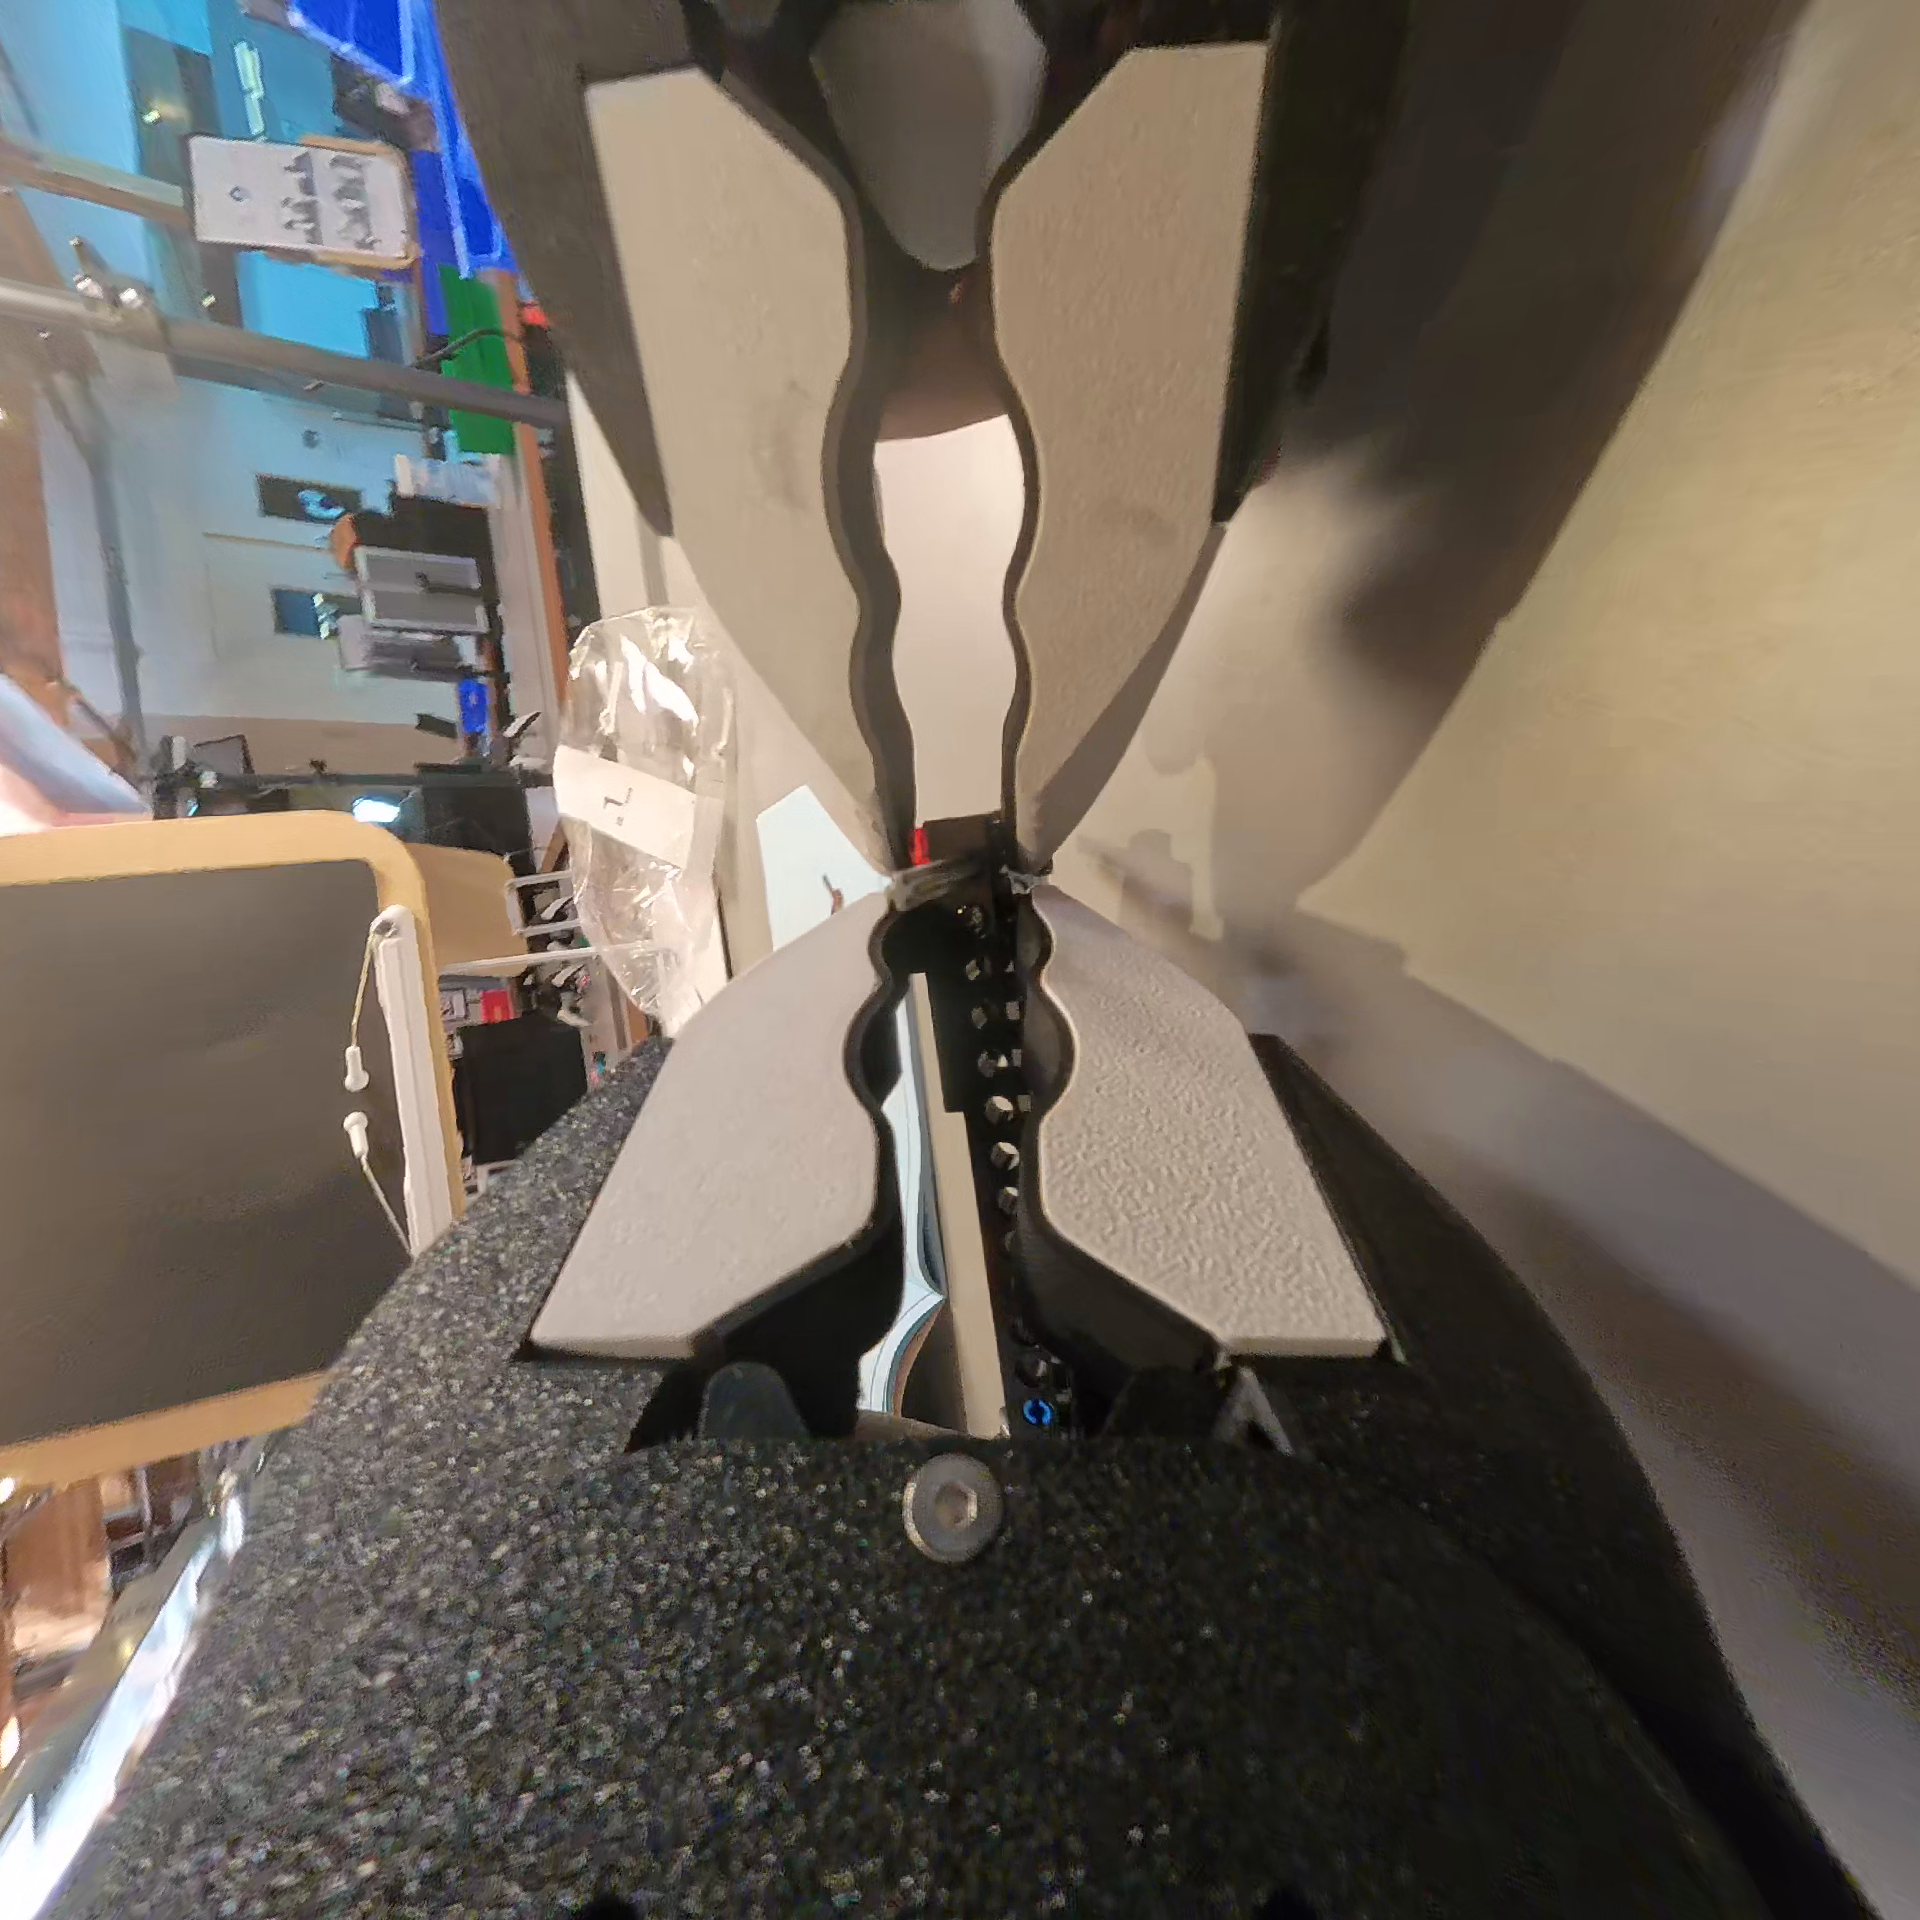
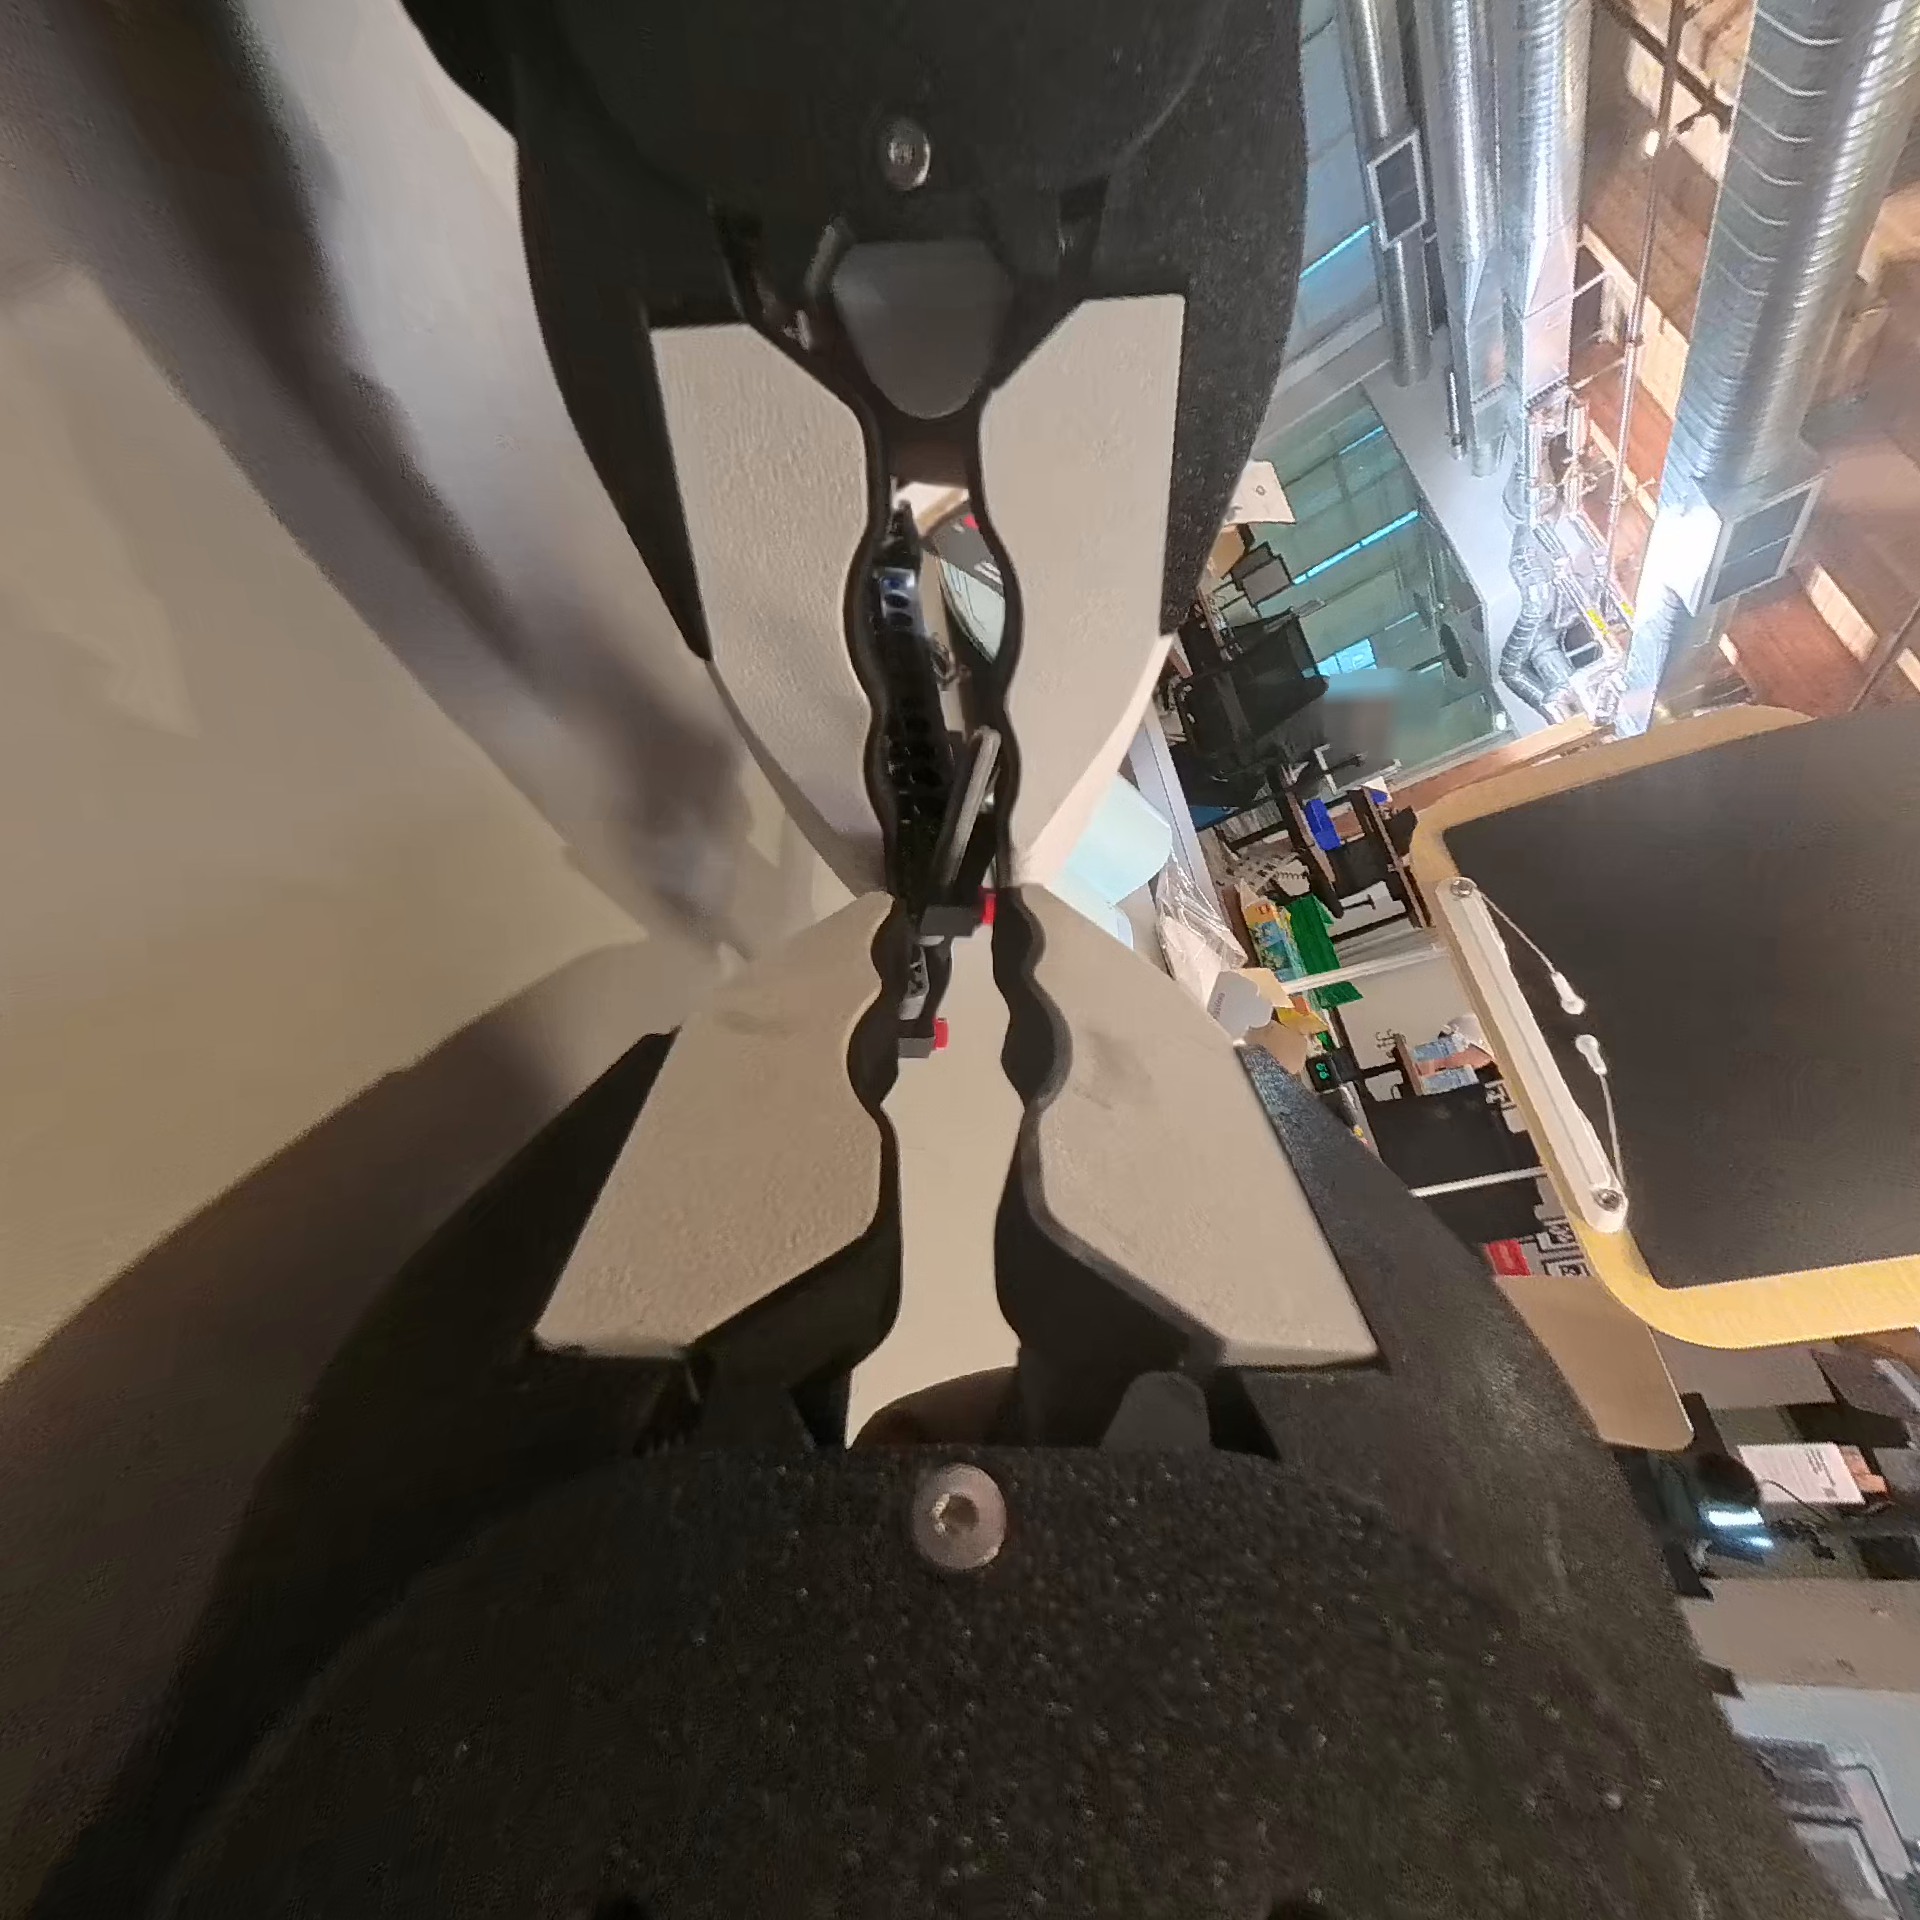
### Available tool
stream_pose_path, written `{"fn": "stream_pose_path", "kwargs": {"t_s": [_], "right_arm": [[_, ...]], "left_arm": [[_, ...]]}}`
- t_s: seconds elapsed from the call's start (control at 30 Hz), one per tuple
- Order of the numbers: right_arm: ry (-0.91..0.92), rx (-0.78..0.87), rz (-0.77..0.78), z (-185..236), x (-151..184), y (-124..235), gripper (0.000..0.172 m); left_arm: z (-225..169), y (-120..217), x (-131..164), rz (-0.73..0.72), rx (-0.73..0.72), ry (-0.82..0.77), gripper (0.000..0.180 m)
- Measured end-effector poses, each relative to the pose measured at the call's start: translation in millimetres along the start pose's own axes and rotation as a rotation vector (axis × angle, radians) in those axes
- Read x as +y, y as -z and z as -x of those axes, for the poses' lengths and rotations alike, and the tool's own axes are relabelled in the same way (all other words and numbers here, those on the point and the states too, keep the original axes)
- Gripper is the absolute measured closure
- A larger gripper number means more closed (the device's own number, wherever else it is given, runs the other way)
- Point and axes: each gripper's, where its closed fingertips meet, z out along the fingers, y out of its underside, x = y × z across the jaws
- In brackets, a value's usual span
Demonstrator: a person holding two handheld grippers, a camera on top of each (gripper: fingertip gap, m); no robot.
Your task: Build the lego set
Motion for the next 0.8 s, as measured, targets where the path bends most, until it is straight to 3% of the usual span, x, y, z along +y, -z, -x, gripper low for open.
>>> {"fn": "stream_pose_path", "kwargs": {"t_s": [0.17, 0.43, 0.8], "right_arm": [[0.046, -0.008, 0.062, 2, 14, 4, 0.141], [-0.029, -0.065, 0.185, 2, 46, 13, 0.137], [-0.153, -0.106, 0.261, 2, 65, 22, 0.140]], "left_arm": [[7, -2, 9, 0.035, -0.056, 0.028, 0.161], [-11, -14, 18, 0.117, -0.022, -0.004, 0.160], [-28, -3, -1, -0.022, 0.196, 0.280, 0.116]]}}
